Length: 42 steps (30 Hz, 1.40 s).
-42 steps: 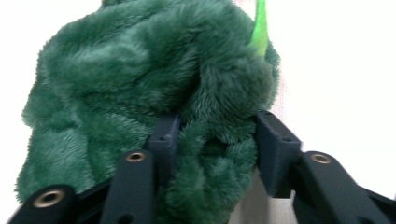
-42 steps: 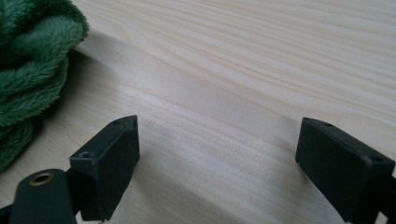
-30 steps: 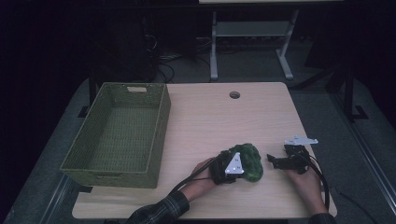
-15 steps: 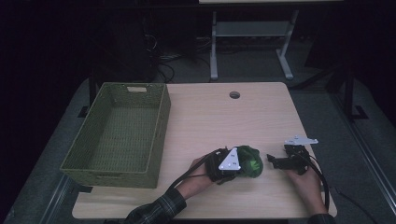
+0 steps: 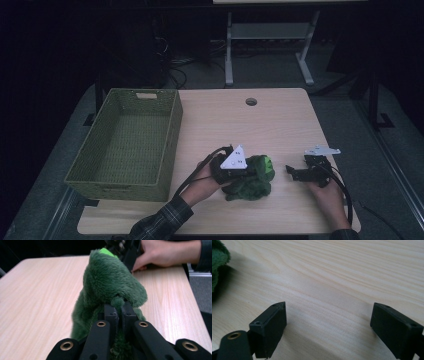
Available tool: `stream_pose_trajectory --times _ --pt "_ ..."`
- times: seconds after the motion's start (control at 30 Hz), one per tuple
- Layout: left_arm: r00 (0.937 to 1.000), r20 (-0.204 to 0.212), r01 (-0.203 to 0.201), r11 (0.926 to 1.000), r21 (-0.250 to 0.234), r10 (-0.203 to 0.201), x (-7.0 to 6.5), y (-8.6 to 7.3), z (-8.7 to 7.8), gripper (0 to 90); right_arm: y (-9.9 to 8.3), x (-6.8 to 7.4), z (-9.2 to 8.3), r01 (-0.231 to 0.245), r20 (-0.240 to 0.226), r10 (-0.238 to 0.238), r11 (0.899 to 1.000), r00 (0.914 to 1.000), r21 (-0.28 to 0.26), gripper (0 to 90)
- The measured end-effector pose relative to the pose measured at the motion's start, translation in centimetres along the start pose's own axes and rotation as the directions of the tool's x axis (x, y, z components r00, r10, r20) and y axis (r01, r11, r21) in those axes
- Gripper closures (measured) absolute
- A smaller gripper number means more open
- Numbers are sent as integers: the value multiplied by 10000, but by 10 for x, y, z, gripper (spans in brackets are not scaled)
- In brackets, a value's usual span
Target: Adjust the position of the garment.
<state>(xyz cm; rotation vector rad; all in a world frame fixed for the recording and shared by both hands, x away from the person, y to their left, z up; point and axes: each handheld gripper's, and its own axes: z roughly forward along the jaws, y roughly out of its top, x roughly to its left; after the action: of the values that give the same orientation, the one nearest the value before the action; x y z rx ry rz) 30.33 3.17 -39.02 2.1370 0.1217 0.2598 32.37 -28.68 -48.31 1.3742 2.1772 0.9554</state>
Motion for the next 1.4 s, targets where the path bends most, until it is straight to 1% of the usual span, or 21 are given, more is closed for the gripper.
stream_pose_trajectory --times 0.17,0.23,0.33,0.37,0.4,0.47,0.5,0.6,0.7,0.77,0.83,0.87,0.93,0.97,1.0,1.03,1.07,1.2,1.23,1.33,1.4 --pt "9999 -110 74 9999 -97 -75 6 2 -9 866 0 0 0 -5 -3 5 10000 10000 1 134" --pt "9999 30 120 9999 48 -120 5 1 -5 864 0 0 0 -3 -1 3 10000 10000 2 134" --pt "9993 350 120 9997 220 -128 -3 -4 7 851 0 0 0 2 0 -2 10000 10000 0 134" --pt "9993 376 30 9995 309 -41 -7 -5 10 838 0 0 0 0 -1 0 10000 10000 0 134" --pt "9989 464 23 9991 432 -43 -9 -7 15 815 0 0 0 3 -2 -3 10000 10000 -1 134" --pt "9977 674 -11 9963 862 -48 -15 -12 22 727 0 0 0 1 -2 -1 10000 10000 -1 134" --pt "9971 754 -149 9946 1030 71 -17 -14 25 689 0 0 0 -7 -3 7 10000 10000 1 134" --pt "9907 1361 -265 9905 1350 79 -23 -22 32 546 0 0 0 3 0 -3 10000 10000 -1 134" --pt "9858 1674 -372 9874 1535 111 -30 -25 34 421 0 0 0 1 0 -1 10000 10000 0 134" --pt "9866 1608 -568 9835 1716 289 -34 -27 35 365 0 0 0 1 0 -1 10000 10000 0 134" --pt "9862 1487 -1041 9714 2136 730 -37 -31 39 315 0 0 0 0 0 0 10000 10000 -1 134" --pt "9864 1404 -1163 9673 2256 859 -38 -34 41 307 0 0 0 0 -1 0 10000 10000 0 134" --pt "9885 1231 -1149 9646 2373 874 -39 -40 45 307 0 0 0 2 0 -2 10000 10000 -2 134" --pt "9878 1170 -1287 9619 2414 1028 -38 -42 45 313 0 0 0 -2 0 2 10000 10000 -2 134" --pt "9904 1054 -1123 9647 2382 893 -37 -43 46 322 0 0 0 0 -1 0 10000 10000 -2 134" --pt "9908 964 -1166 9620 2469 954 -36 -44 47 336 0 0 0 -2 -1 2 10000 10000 -1 134" --pt "9924 848 -1078 9641 2428 896 -36 -45 47 362 0 0 0 -2 -1 2 10000 10000 -3 134" --pt "9929 601 -1145 9604 2539 1025 -34 -47 49 458 0 0 0 -2 1 2 10000 10000 -3 135" --pt "9940 526 -1059 9630 2476 958 -33 -48 50 483 0 0 0 -2 1 2 10000 10000 -4 135" --pt "9946 426 -1026 9631 2489 949 -32 -49 50 580 0 0 0 -1 2 1 10000 10000 -5 135" --pt "9957 428 -894 9679 2349 815 -30 -49 50 652 0 0 0 -11 0 11 10000 10000 2 135"
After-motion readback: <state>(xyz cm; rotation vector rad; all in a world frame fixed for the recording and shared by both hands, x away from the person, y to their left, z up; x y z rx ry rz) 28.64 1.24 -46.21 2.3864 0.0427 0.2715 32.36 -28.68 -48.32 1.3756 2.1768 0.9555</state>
